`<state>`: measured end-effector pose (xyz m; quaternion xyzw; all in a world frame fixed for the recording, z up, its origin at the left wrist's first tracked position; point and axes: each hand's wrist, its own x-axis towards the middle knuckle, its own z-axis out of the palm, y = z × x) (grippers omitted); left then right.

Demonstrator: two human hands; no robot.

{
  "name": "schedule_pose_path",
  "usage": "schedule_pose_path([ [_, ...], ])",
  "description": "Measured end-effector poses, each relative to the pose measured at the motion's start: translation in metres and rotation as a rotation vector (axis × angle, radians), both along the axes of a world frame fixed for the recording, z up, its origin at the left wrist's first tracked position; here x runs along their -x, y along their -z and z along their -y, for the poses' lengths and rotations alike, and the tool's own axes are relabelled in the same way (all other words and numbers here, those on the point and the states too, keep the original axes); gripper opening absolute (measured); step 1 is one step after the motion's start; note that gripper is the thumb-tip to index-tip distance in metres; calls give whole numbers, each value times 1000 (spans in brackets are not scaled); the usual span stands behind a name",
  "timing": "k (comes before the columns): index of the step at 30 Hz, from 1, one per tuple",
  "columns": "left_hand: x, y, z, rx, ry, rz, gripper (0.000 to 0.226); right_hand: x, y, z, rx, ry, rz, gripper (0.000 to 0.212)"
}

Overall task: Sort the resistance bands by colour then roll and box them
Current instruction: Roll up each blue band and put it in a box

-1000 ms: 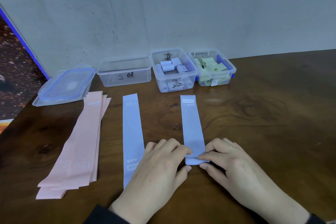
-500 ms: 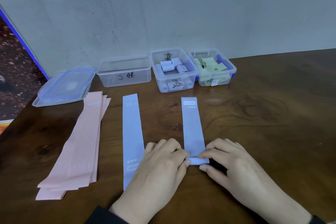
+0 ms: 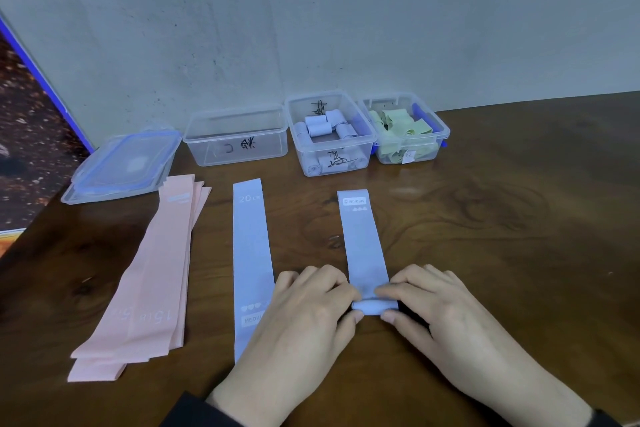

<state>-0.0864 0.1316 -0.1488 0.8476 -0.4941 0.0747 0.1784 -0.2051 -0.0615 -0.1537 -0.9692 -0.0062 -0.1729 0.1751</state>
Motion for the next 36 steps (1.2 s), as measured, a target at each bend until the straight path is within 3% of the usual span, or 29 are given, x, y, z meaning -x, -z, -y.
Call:
schedule_pose_path([
  [16,1,0,0,2,-4,-12,21,0,-1,0,-30,17,-17,30],
  [19,1,0,0,-11,-3,-20,24,0,-2,0,-23,16,-9,23],
  [36,2,-3,-1,-27,1,-58,37,-2,-1,-1,2,25,0,32],
])
